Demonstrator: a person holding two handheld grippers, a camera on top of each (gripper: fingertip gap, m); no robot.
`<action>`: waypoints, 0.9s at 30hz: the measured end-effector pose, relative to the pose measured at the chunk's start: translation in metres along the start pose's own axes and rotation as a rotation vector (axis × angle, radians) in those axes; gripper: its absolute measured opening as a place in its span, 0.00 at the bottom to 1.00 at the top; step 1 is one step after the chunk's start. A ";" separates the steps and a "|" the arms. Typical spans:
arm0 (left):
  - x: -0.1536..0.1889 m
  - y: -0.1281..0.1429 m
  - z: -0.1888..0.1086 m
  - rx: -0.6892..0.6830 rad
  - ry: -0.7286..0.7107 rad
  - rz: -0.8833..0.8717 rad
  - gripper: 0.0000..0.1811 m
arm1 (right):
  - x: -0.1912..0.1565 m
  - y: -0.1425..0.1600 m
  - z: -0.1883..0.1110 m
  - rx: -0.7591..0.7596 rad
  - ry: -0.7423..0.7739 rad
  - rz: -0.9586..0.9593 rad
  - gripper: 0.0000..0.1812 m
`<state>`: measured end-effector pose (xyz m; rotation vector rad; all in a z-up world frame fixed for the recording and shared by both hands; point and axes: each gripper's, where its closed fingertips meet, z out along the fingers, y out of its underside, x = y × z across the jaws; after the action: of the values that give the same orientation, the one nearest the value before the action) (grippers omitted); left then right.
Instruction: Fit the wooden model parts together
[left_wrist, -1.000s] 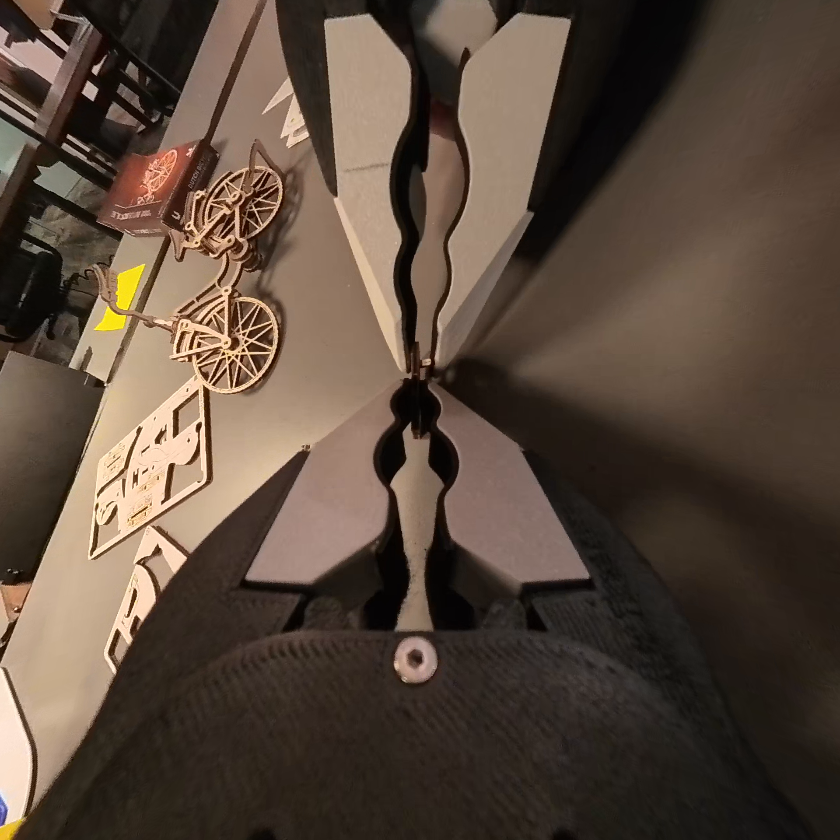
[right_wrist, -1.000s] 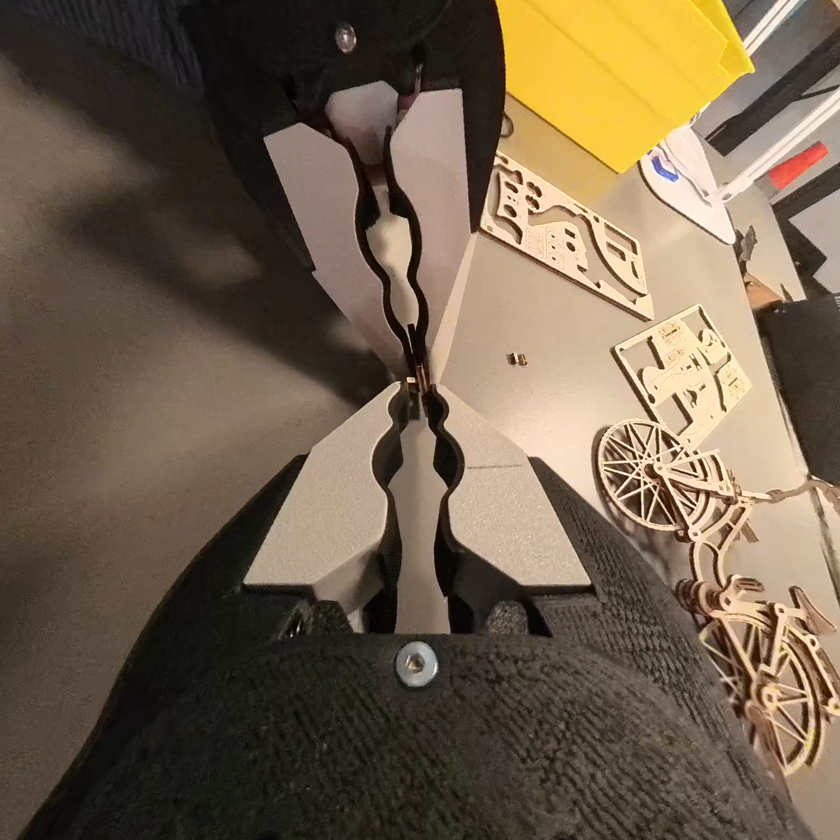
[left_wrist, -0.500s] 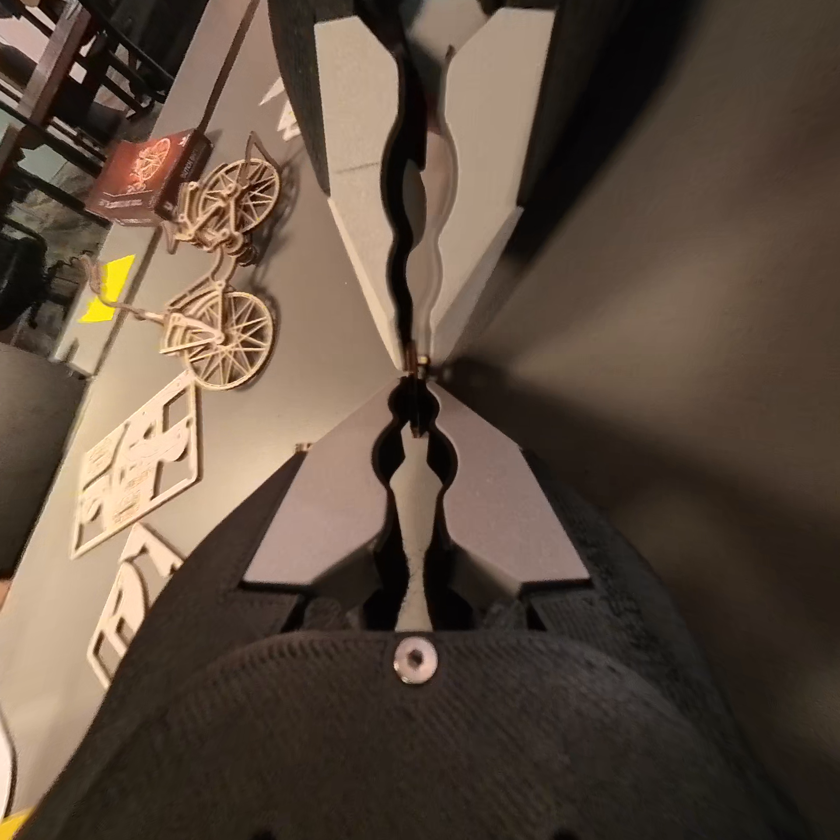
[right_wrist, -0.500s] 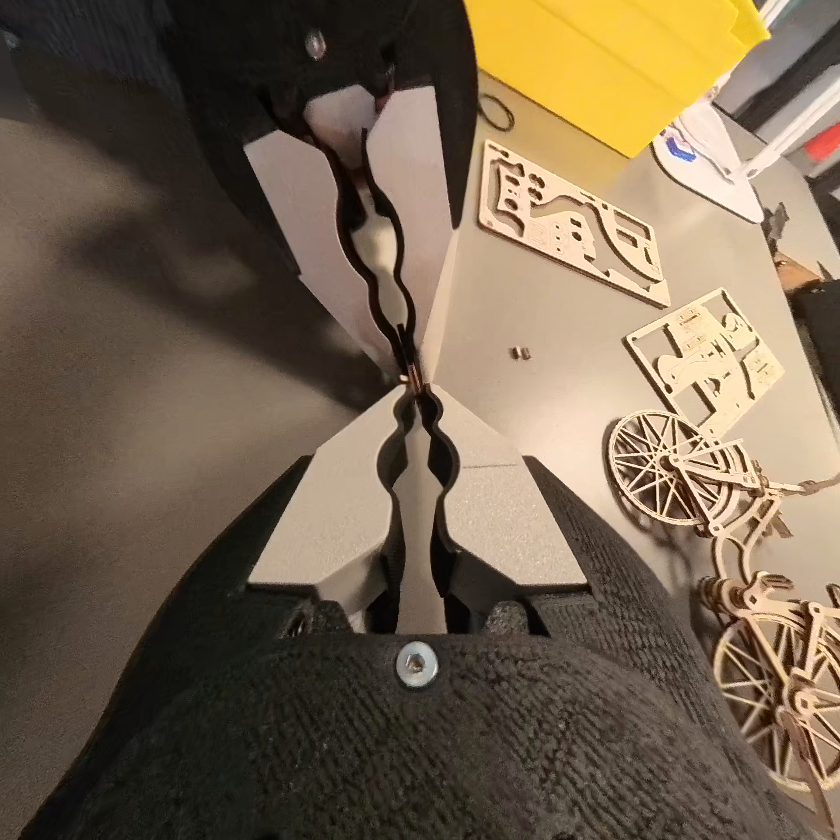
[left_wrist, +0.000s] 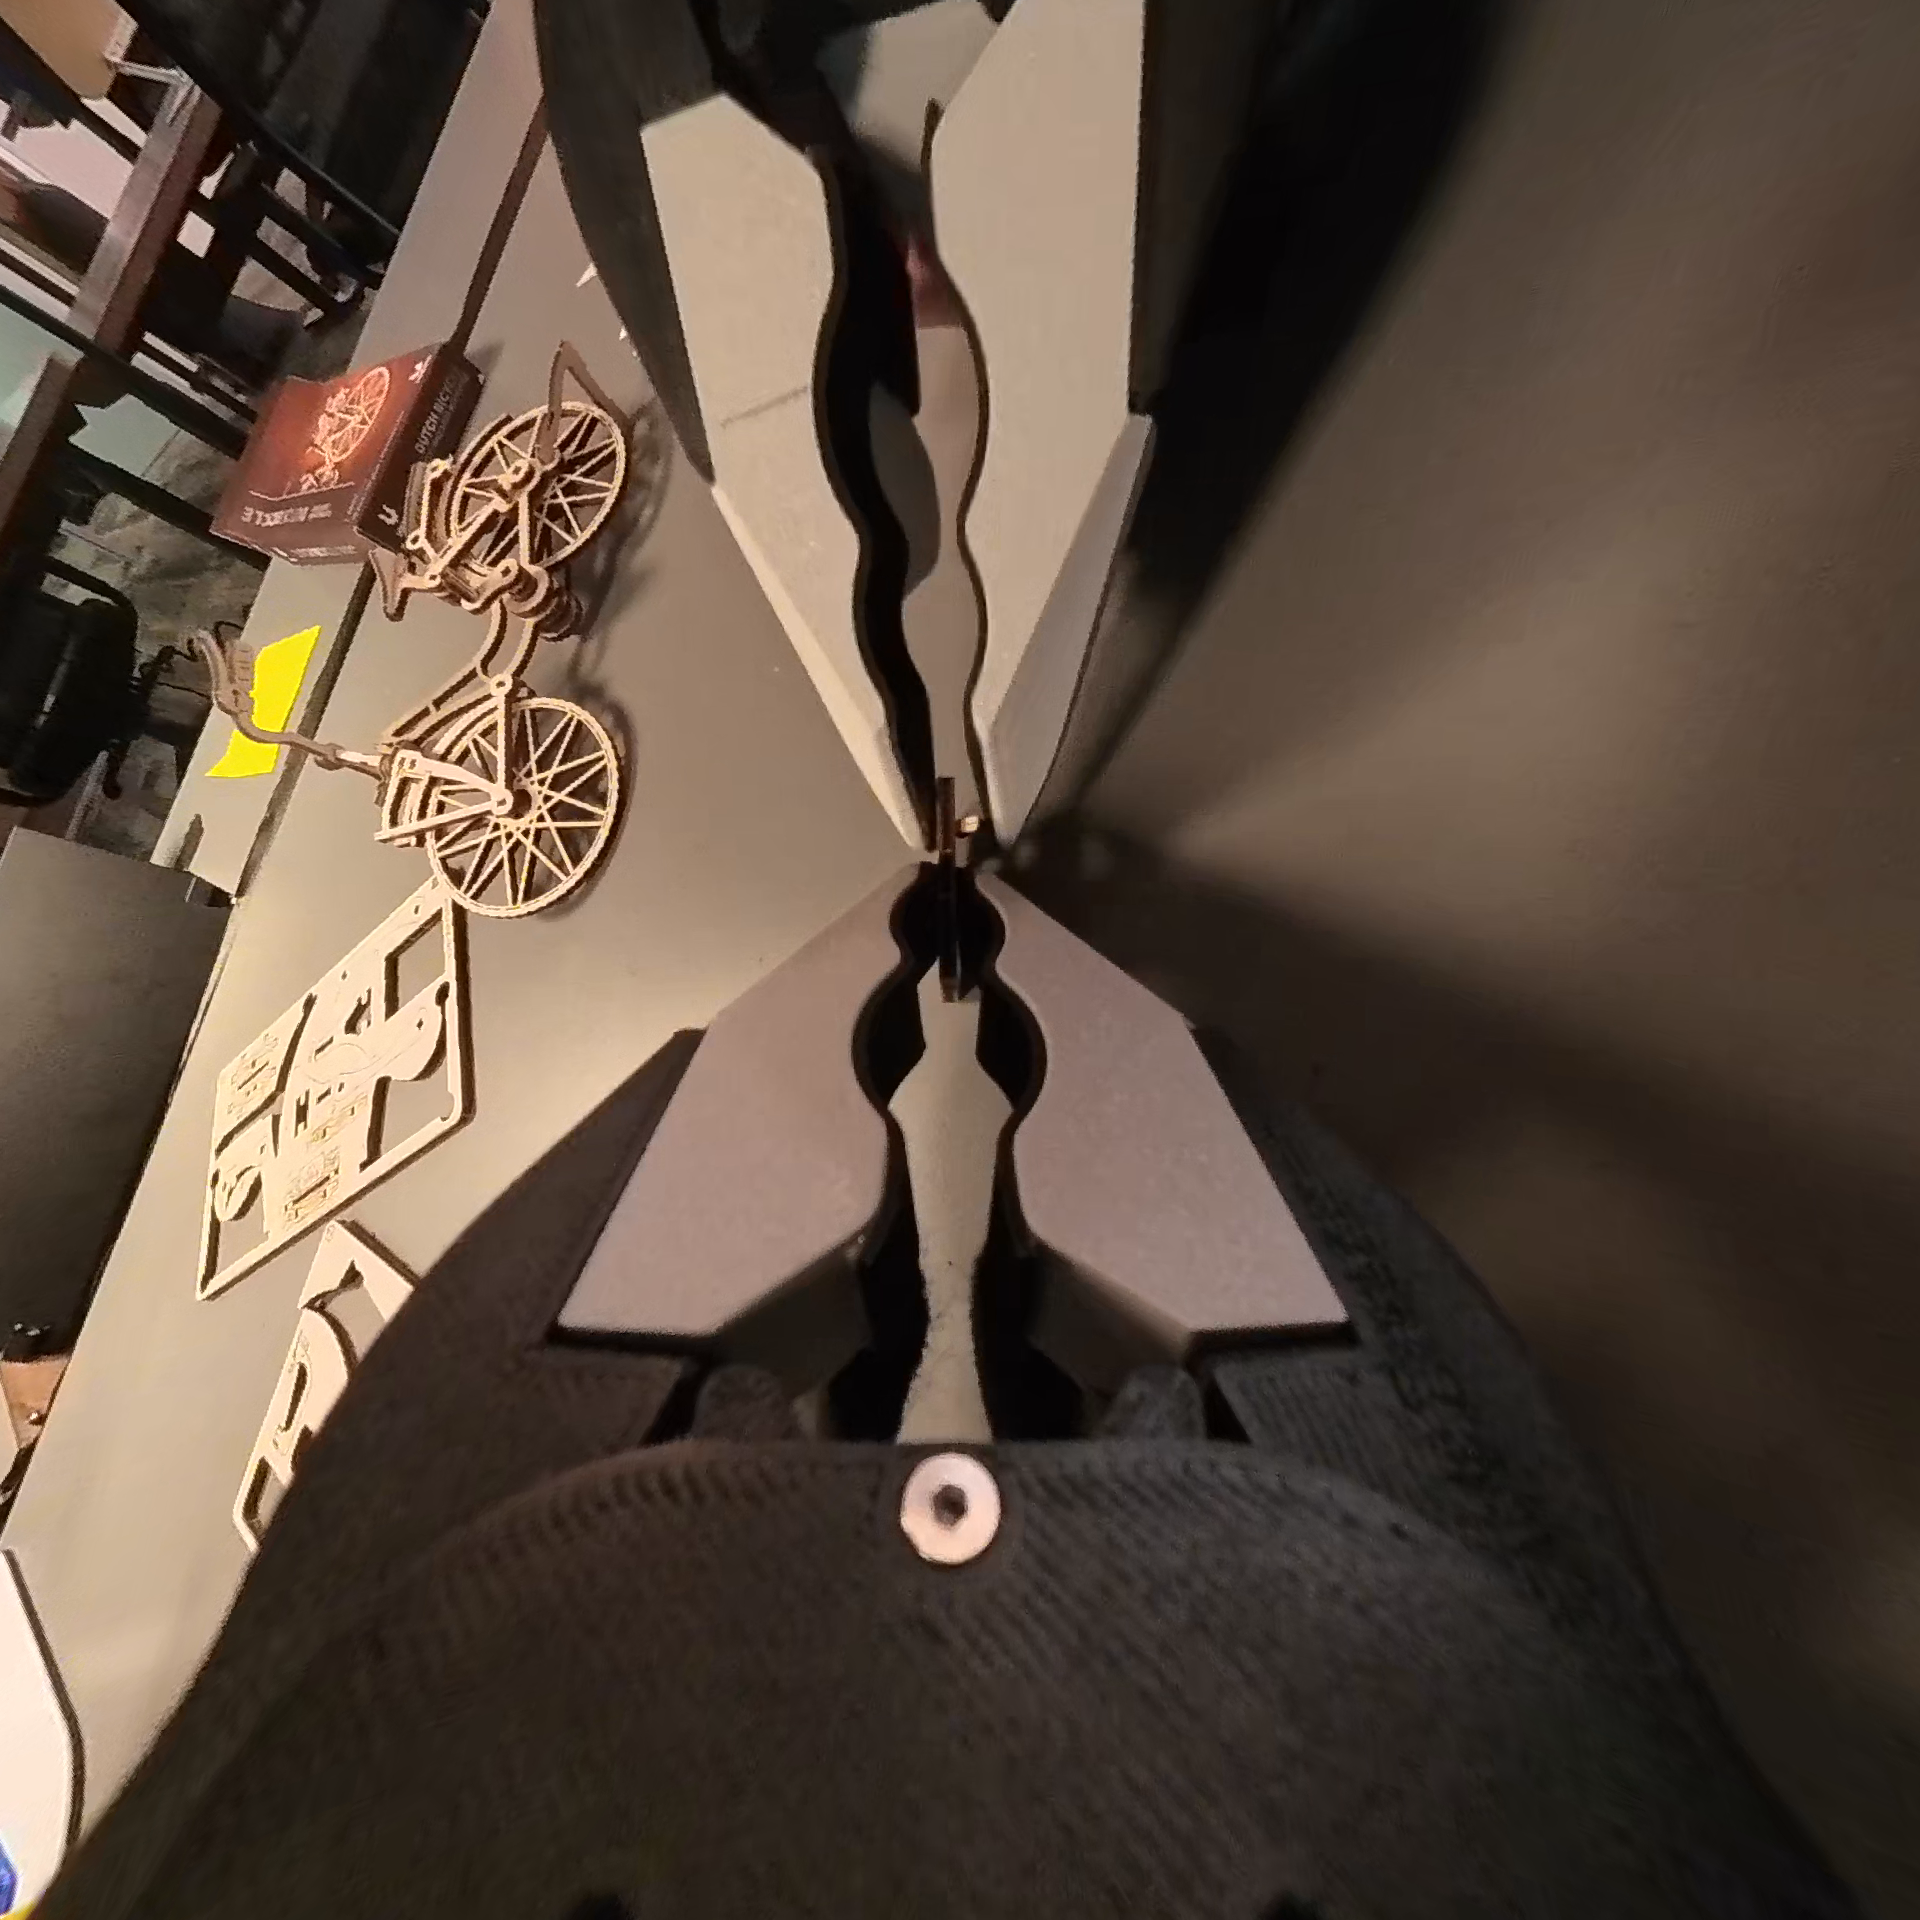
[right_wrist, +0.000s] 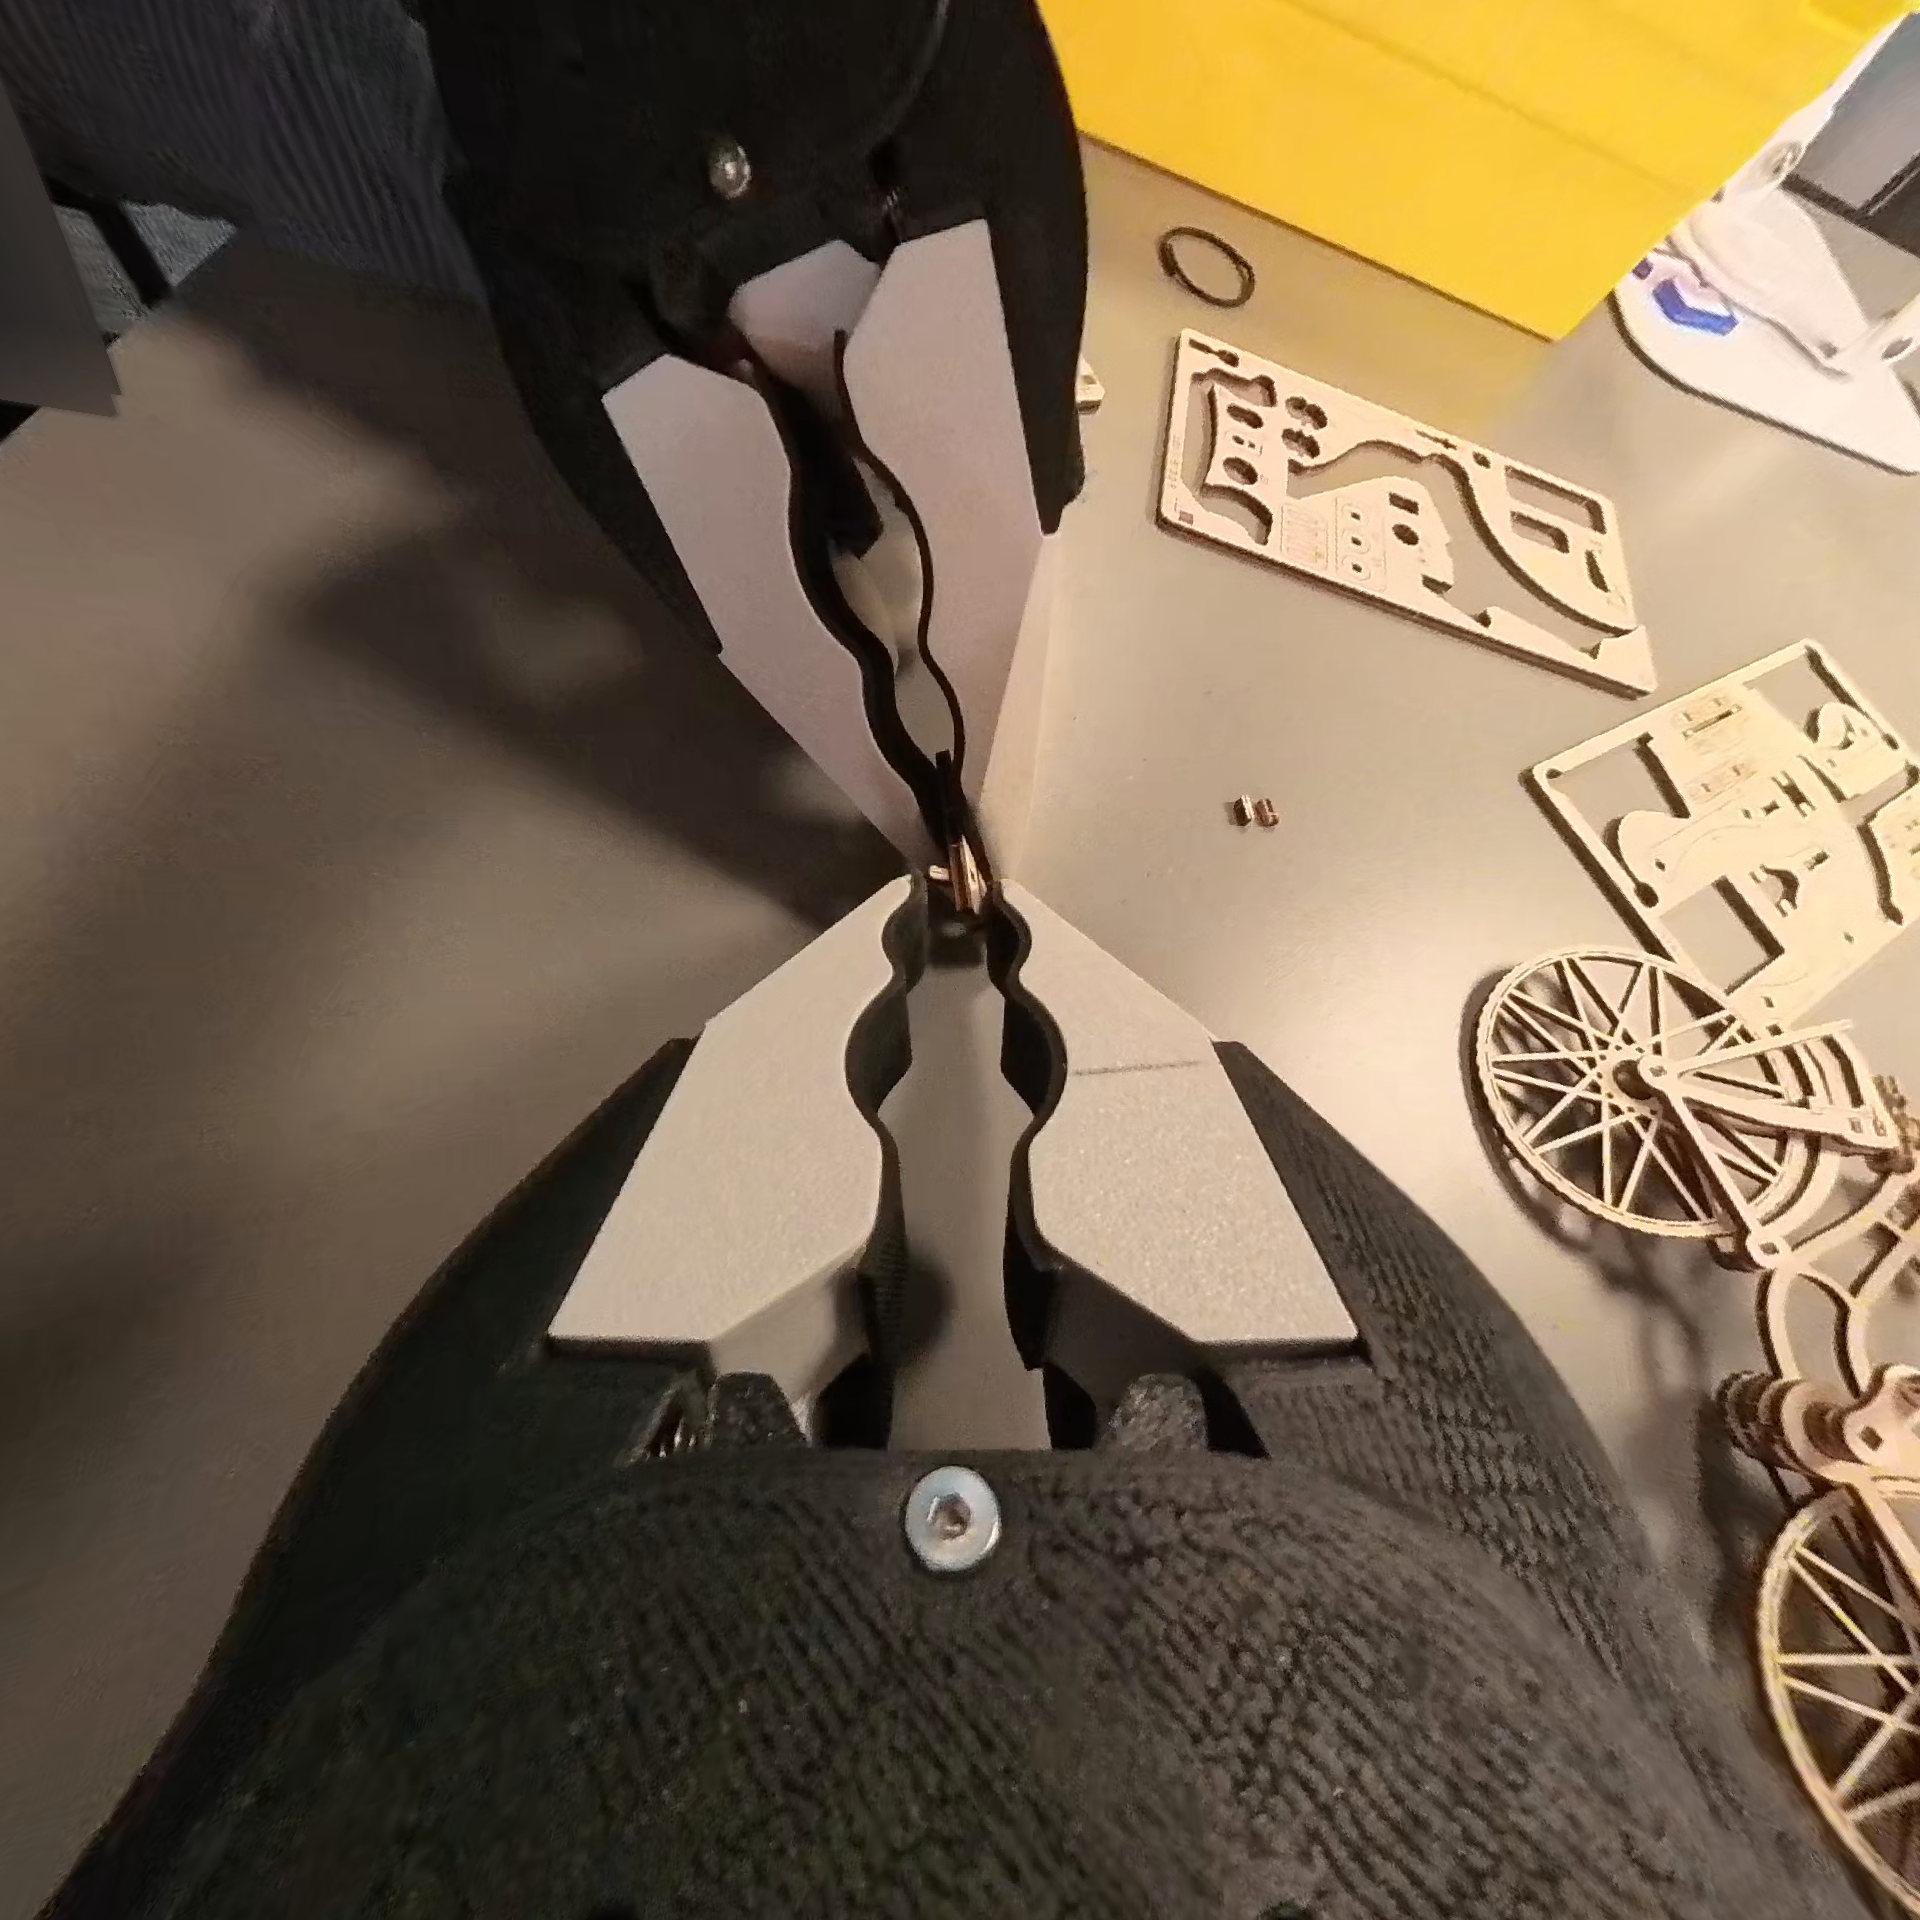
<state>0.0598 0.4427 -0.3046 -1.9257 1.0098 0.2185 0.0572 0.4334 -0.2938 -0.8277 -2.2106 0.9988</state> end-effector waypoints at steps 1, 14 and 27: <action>0.000 0.000 0.000 -0.002 -0.003 0.001 0.01 | 0.000 0.000 0.000 0.000 -0.001 0.008 0.05; -0.001 0.001 0.001 -0.008 -0.003 -0.003 0.01 | 0.000 -0.001 0.002 -0.012 -0.046 0.181 0.06; 0.000 0.001 0.001 -0.011 0.048 -0.078 0.00 | 0.001 0.002 0.004 -0.031 0.101 -0.104 0.04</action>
<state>0.0588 0.4437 -0.3060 -1.9845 0.9645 0.1345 0.0544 0.4334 -0.2974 -0.7513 -2.1646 0.8568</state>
